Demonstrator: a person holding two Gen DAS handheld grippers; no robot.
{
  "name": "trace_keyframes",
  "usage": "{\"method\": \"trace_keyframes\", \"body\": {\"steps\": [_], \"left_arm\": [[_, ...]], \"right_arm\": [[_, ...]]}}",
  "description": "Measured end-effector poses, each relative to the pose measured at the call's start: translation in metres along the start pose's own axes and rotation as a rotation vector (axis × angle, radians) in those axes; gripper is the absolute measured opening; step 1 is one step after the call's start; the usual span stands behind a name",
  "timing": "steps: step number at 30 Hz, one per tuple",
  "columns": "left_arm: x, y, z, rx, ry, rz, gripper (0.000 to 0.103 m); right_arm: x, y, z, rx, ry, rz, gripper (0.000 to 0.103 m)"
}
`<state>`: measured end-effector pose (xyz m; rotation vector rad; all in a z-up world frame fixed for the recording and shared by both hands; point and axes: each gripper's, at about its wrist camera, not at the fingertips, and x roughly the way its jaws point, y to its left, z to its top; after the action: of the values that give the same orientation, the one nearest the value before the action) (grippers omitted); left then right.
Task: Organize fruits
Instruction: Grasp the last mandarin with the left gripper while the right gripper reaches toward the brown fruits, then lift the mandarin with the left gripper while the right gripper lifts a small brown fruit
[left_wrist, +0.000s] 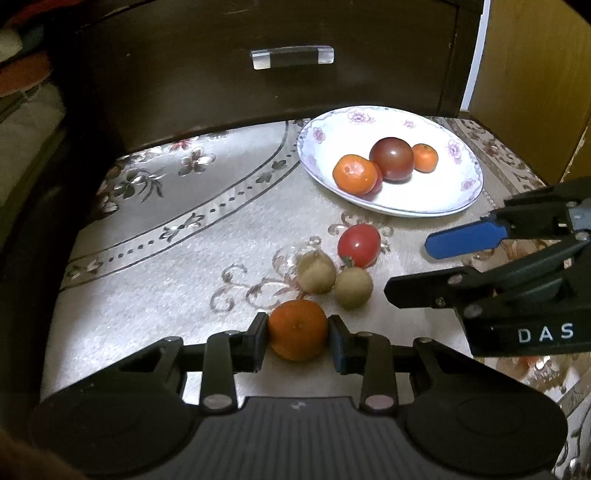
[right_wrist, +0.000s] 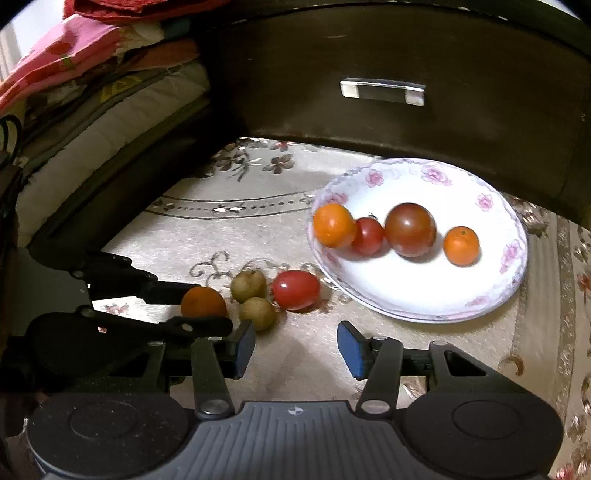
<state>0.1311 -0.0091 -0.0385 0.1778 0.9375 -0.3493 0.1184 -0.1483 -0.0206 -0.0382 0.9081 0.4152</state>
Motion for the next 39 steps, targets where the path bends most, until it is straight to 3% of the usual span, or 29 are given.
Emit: {"method": "trace_keyframes", "body": {"steps": [10, 15, 19, 29, 39], "left_arm": [[-0.005, 0.011, -0.005, -0.029, 0.027, 0.028, 0.040], [-0.005, 0.009, -0.005, -0.015, 0.026, 0.038, 0.040], [-0.004, 0.008, -0.004, -0.014, 0.024, 0.041, 0.040], [-0.007, 0.010, -0.005, -0.043, 0.015, 0.008, 0.040], [-0.011, -0.018, -0.013, 0.044, 0.023, -0.027, 0.040]], "right_arm": [[0.017, 0.014, 0.005, -0.073, 0.007, 0.044, 0.047], [0.031, 0.014, 0.008, -0.062, 0.025, 0.048, 0.037], [0.036, 0.018, 0.008, -0.067, 0.026, 0.049, 0.023], [0.029, 0.014, 0.004, -0.061, 0.044, 0.019, 0.022], [-0.008, 0.010, -0.016, -0.106, 0.096, -0.037, 0.022]]}}
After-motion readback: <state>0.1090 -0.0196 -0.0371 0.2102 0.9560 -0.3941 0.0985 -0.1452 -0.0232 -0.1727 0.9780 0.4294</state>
